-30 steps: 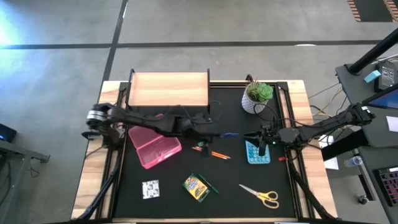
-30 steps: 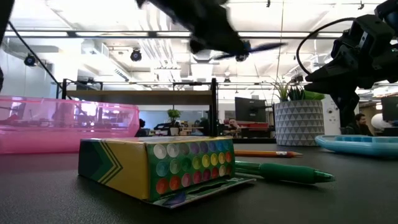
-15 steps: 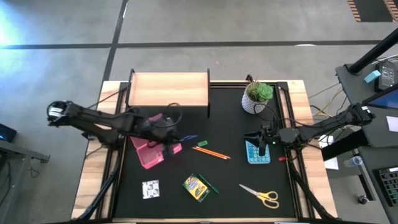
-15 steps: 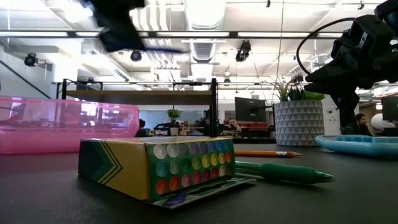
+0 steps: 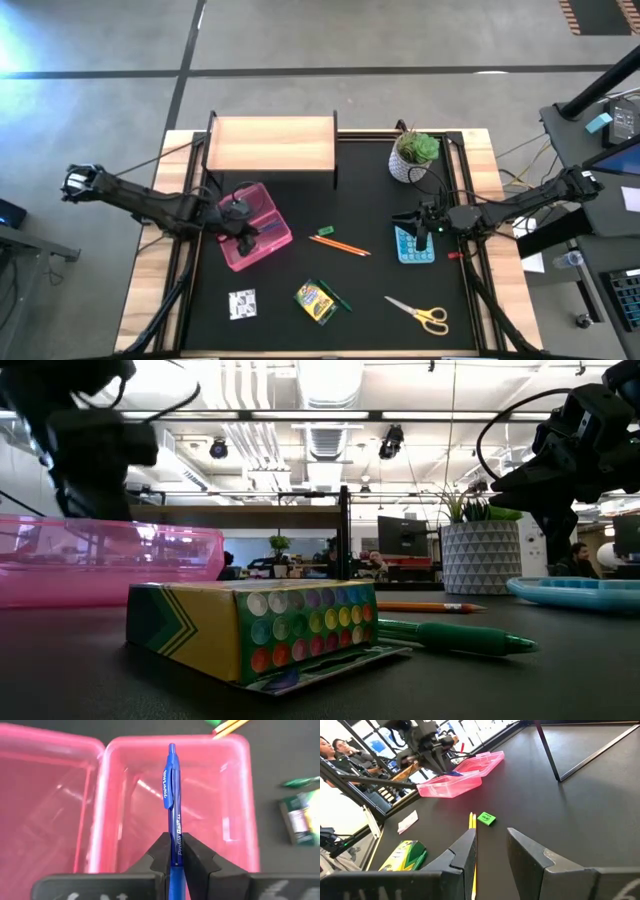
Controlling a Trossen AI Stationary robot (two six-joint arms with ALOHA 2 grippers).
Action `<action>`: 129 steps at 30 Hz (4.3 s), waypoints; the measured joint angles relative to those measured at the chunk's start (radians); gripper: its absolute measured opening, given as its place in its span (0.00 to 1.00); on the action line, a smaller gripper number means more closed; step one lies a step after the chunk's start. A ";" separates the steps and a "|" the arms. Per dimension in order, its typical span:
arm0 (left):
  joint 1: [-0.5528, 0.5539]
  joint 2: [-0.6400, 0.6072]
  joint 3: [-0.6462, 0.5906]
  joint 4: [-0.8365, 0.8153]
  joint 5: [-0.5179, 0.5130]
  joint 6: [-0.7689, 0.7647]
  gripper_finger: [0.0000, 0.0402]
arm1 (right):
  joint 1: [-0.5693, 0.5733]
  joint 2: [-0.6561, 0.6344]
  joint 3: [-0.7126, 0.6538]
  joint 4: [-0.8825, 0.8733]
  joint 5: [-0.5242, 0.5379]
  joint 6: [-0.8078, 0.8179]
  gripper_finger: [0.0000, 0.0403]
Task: Pack school essentials
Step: Put the blue pen into the pencil box, then put the green eraser into the pencil box
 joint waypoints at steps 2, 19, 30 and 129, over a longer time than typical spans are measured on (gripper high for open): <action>0.000 0.004 -0.018 -0.002 0.000 -0.001 0.04 | 0.000 0.000 0.000 0.000 0.000 0.000 0.24; 0.001 0.074 -0.050 0.050 0.059 -0.072 0.05 | 0.000 0.000 0.000 0.060 0.031 0.224 0.24; 0.001 0.082 -0.036 0.047 0.090 -0.097 0.30 | 0.000 0.000 0.014 0.060 0.057 0.162 0.24; 0.076 1.073 0.627 0.417 -0.215 0.320 0.37 | 0.000 0.370 0.780 -0.848 0.100 0.119 0.50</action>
